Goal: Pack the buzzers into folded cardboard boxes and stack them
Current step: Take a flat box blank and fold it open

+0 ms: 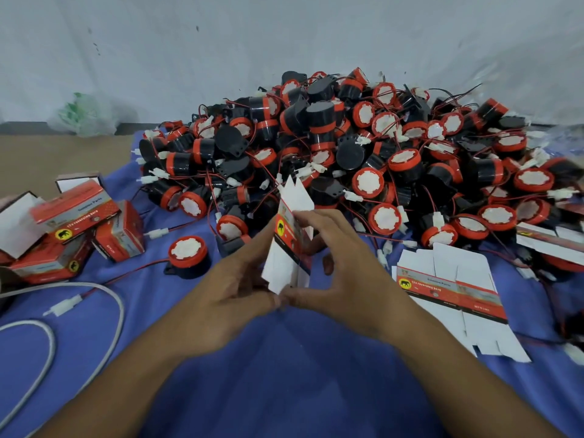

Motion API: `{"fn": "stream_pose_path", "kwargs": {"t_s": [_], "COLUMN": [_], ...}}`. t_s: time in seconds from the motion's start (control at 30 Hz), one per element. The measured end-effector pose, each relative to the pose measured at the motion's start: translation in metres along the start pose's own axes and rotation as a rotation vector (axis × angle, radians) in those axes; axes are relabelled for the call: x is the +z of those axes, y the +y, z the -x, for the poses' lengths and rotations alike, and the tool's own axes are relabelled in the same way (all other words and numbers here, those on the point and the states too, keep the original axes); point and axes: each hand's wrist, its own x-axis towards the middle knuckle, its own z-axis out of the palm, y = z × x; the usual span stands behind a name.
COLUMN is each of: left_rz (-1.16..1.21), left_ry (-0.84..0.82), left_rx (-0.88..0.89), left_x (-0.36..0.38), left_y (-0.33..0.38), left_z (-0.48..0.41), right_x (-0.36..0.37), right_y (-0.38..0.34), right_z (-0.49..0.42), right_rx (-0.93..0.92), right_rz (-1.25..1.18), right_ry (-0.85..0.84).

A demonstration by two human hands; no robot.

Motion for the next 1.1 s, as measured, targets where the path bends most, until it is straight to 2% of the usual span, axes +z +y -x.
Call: {"fn": "stream_pose_path", "kwargs": {"t_s": [0.23, 0.37, 0.5, 0.6, 0.67, 0.73, 0.77, 0.83, 0.9, 1.0, 1.1], "left_rz": [-0.119, -0.062, 0.027, 0.098, 0.12, 0.195, 0.259, 0.389, 0.438, 0.375, 0.313], "left_ry": [-0.155, -0.139, -0.218, -0.113, -0.044, 0.112, 0.139, 0.103, 0.186, 0.281, 0.31], "left_rx": [0.014, -0.094, -0.009, -0.046, -0.055, -0.147, -0.162, -0.094, -0.048, 0.003, 0.032], "left_x": [-0.001, -0.003, -0.005, -0.013, -0.018, -0.022, -0.023, -0.018, -0.011, -0.004, -0.003], "left_y": [-0.004, -0.002, -0.012, -0.019, -0.026, -0.028, -0.03, -0.03, -0.018, -0.005, 0.0], "left_z": [0.005, 0.007, 0.005, -0.001, -0.005, -0.008, -0.009, -0.007, -0.004, -0.006, -0.008], "right_x": [-0.007, -0.004, -0.005, -0.008, -0.008, -0.01, -0.01, -0.01, -0.009, -0.005, -0.003], "right_y": [0.01, -0.009, 0.0, 0.002, 0.003, 0.005, 0.007, 0.01, 0.013, 0.014, 0.015], "right_z": [0.008, -0.003, 0.004, 0.009, 0.006, 0.004, 0.004, 0.003, 0.003, 0.002, 0.002], "right_rx": [0.035, 0.005, 0.013, 0.024, 0.071, 0.089, 0.098, 0.109, 0.111, 0.088, 0.101], "right_rz": [-0.145, -0.292, -0.454, -0.691, -0.774, -0.744, -0.718, -0.696, -0.691, -0.671, -0.695], "right_ry": [-0.17, -0.296, -0.355, -0.427, -0.393, -0.372, -0.358, -0.33, -0.292, -0.267, -0.322]}}
